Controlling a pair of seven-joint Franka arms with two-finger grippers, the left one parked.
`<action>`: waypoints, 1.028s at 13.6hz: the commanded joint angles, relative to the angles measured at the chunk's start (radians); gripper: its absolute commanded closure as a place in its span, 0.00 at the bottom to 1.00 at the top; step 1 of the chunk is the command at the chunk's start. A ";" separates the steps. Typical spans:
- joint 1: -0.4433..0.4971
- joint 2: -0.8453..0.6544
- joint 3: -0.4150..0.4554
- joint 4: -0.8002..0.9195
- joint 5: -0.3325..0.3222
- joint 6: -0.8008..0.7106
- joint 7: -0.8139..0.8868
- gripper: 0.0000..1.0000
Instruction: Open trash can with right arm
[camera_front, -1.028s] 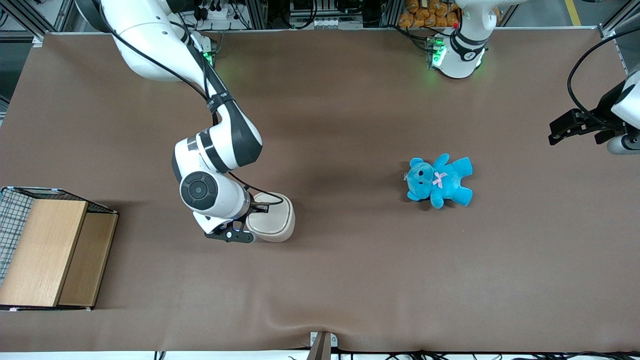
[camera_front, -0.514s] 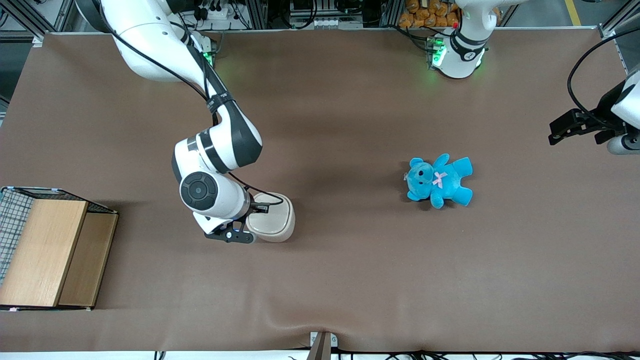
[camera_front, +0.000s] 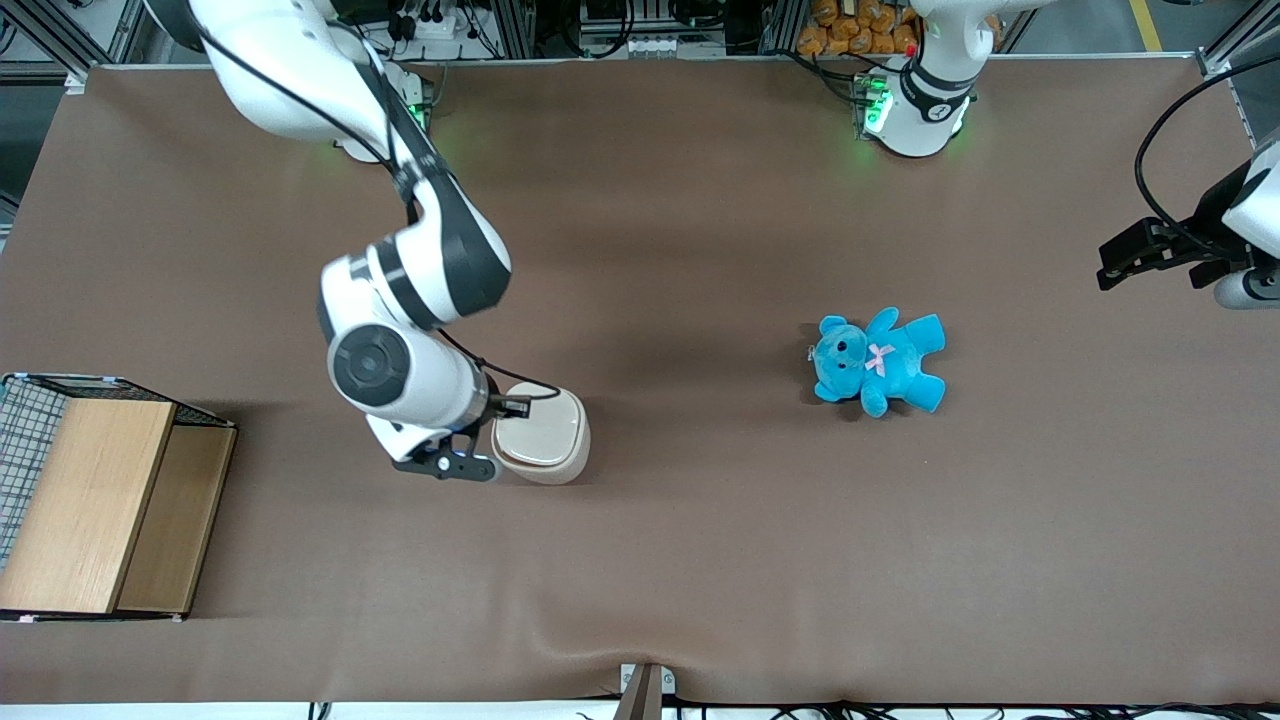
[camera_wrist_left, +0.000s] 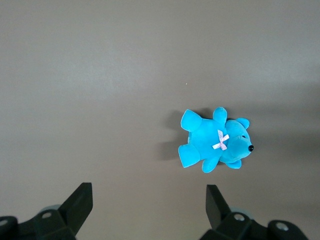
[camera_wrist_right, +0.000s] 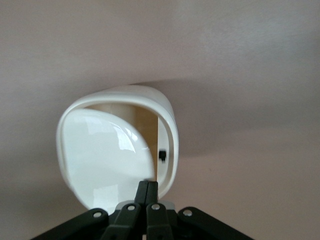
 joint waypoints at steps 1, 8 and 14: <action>-0.035 -0.090 -0.012 -0.019 0.011 -0.074 -0.001 1.00; -0.242 -0.228 -0.018 -0.064 -0.059 -0.193 -0.252 1.00; -0.419 -0.366 -0.019 -0.173 -0.091 -0.231 -0.517 1.00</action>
